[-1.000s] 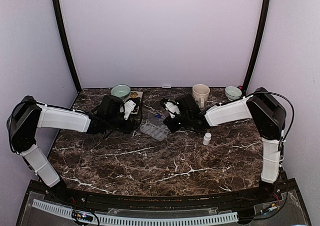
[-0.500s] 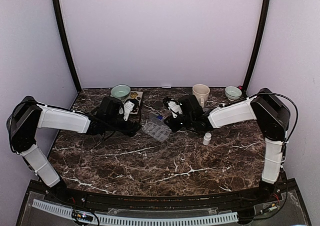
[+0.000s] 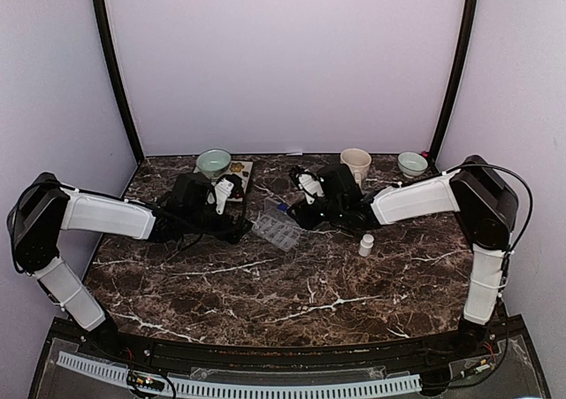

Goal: Sort the pills into containers
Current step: Place the pill container at the center of the board, then adjust the pill container at the center of the board.

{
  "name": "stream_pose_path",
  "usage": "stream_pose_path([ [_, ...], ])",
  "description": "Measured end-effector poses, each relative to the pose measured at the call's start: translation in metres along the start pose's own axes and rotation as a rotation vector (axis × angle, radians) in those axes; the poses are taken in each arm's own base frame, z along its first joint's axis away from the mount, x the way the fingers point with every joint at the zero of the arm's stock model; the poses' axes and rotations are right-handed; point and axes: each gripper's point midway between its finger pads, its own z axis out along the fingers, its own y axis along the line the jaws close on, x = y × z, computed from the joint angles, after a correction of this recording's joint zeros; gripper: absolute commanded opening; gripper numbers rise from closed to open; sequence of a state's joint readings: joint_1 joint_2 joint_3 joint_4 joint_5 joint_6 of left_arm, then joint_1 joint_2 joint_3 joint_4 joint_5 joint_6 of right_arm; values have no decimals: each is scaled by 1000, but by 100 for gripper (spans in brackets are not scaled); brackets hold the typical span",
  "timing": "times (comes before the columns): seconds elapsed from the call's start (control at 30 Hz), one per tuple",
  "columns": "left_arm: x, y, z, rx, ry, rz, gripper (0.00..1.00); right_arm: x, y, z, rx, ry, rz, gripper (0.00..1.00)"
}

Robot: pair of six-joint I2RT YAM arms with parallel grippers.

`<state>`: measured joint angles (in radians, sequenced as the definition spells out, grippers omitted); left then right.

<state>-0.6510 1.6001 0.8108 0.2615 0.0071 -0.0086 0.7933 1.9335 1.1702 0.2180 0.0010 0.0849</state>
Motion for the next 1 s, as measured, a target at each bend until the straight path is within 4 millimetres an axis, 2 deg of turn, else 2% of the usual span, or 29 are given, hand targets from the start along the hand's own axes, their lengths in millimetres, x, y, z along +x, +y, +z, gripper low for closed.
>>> stream_pose_path([
  [0.2, -2, -1, 0, 4, -11, -22, 94, -8, 1, -7, -1, -14, -3, 46],
  [0.3, -2, -1, 0, 4, -13, -30, 85, -14, 2, -13, 2, -29, -6, 46],
  [0.57, 1, 2, 0, -8, -14, -52, 63, -10, 9, -37, 32, -23, -17, 45],
  [0.67, 2, 2, 0, -11, -13, -56, 52, -15, 9, -44, 45, -33, -19, 39],
  [0.83, 1, 2, 0, -10, -20, -67, 34, -24, 8, -56, 75, -50, -6, 18],
  [1.0, 1, -3, 8, 18, -14, -77, 25, -21, 11, -55, 65, -25, 1, 9],
])
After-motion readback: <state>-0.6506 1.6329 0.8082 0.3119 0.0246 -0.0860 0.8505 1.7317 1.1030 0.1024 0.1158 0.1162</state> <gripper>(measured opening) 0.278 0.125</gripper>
